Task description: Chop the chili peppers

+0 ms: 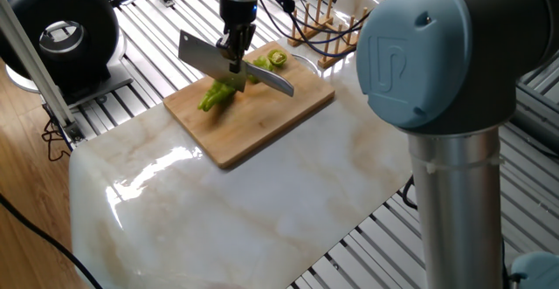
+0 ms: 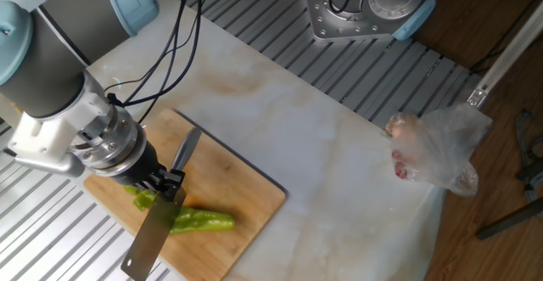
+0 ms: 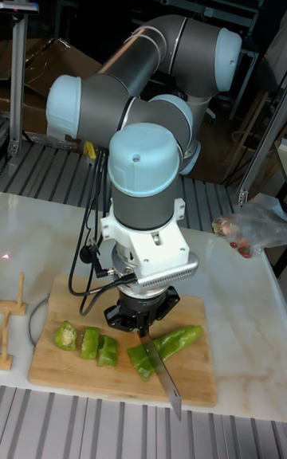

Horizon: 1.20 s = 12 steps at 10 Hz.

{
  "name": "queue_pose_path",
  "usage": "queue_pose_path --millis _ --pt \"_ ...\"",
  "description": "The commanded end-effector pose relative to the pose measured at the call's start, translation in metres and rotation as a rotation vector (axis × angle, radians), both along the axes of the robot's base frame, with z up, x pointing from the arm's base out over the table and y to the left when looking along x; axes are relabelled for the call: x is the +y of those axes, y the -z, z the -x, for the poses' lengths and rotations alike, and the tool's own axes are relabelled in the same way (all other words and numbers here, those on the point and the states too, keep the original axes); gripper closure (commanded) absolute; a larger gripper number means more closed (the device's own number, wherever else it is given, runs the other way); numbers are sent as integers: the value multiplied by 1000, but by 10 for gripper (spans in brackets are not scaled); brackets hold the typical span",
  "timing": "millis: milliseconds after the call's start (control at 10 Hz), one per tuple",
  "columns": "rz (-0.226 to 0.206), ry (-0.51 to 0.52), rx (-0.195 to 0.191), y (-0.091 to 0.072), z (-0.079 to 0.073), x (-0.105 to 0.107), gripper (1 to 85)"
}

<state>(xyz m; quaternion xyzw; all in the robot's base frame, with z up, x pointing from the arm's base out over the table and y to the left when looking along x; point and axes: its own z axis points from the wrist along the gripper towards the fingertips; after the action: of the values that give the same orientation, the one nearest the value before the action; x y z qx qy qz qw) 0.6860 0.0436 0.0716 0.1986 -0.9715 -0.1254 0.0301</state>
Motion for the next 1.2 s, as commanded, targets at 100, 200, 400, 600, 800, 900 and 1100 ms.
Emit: queue_pose_path --millis 100,200,400,600,800,900,1100 --pt "-8 -10 -6 2 -1 -1 843" --pt "-7 -12 -6 3 -2 -2 843" --pt "-7 -14 -2 4 0 -3 843" --pt "-5 -13 6 3 1 -2 843" --pt "12 -7 23 3 2 -3 843" --pt "22 -4 28 2 1 -1 843" --pt "28 1 36 0 -2 5 843"
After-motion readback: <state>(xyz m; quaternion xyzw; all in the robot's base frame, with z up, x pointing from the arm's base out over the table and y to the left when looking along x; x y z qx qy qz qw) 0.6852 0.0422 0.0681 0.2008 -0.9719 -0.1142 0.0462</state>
